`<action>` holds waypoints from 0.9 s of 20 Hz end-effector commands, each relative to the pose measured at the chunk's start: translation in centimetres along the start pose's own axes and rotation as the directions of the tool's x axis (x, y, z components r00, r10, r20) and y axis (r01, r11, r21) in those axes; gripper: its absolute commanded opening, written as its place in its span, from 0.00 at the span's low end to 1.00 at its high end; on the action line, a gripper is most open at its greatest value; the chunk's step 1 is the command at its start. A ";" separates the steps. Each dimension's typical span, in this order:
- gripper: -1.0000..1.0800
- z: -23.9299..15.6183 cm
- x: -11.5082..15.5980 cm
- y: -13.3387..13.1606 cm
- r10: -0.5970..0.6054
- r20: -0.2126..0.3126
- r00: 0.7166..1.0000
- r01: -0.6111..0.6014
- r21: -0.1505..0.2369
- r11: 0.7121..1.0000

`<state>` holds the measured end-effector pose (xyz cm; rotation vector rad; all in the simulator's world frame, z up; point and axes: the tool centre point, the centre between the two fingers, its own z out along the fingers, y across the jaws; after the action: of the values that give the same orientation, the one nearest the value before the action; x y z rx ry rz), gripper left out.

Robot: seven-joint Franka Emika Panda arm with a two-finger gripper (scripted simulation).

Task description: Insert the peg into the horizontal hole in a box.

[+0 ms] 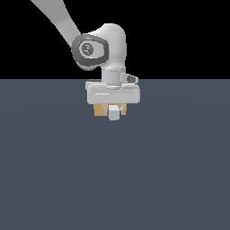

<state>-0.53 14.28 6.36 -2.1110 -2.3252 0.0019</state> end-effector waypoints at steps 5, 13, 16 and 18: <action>0.00 0.0 0.4 0.0 0.000 0.000 1.000 0.000 0.000 1.000; 0.00 -0.1 5.0 -0.1 0.000 0.000 1.000 0.000 -0.002 1.000; 0.00 -0.1 7.3 -0.1 0.000 0.000 1.000 0.000 -0.002 1.000; 0.00 -0.2 8.4 -0.1 0.000 -0.001 1.000 0.000 -0.003 1.000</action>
<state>-1.43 21.74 6.36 -2.1086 -2.3270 0.0020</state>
